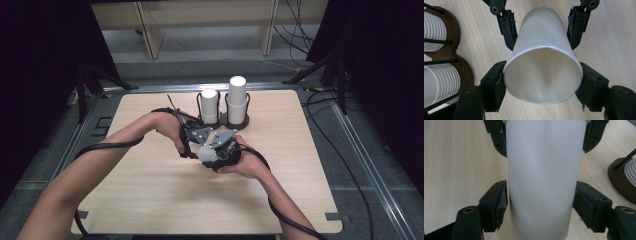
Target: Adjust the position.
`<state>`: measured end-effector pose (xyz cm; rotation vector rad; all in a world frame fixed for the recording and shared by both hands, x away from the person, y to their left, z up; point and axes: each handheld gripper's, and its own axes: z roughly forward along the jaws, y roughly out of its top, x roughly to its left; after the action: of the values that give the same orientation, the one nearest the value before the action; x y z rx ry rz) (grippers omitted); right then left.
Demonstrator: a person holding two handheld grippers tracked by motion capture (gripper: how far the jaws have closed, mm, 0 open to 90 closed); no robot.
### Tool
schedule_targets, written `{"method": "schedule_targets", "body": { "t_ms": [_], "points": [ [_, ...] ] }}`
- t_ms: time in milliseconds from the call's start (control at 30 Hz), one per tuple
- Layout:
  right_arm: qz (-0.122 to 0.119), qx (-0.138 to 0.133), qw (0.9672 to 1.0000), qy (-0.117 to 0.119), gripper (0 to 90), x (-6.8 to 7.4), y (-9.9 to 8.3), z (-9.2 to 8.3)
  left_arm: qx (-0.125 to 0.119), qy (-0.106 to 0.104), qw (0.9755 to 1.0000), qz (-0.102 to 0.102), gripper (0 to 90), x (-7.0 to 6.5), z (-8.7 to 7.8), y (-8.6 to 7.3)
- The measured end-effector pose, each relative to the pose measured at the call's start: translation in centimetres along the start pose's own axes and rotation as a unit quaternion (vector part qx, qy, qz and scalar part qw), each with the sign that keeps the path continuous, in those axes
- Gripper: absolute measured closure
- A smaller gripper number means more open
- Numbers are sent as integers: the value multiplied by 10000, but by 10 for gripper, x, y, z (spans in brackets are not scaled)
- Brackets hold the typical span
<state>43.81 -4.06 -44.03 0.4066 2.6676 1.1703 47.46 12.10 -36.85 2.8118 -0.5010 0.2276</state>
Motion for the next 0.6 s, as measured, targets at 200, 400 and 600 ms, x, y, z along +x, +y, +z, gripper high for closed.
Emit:
{"method": "schedule_targets", "body": {
  "t_ms": [200,400,600],
  "points": [
    [-12,-21,10000,2,307,0,0,0,78,-2,10000,34,316,1,-1,1],
    [24,-37,10000,-9,311,0,-1,-1,96,-20,9999,68,316,1,-2,3],
    [35,-60,10000,-2,316,0,-1,-1,119,-21,9999,105,315,2,-2,5]
  ]
}}
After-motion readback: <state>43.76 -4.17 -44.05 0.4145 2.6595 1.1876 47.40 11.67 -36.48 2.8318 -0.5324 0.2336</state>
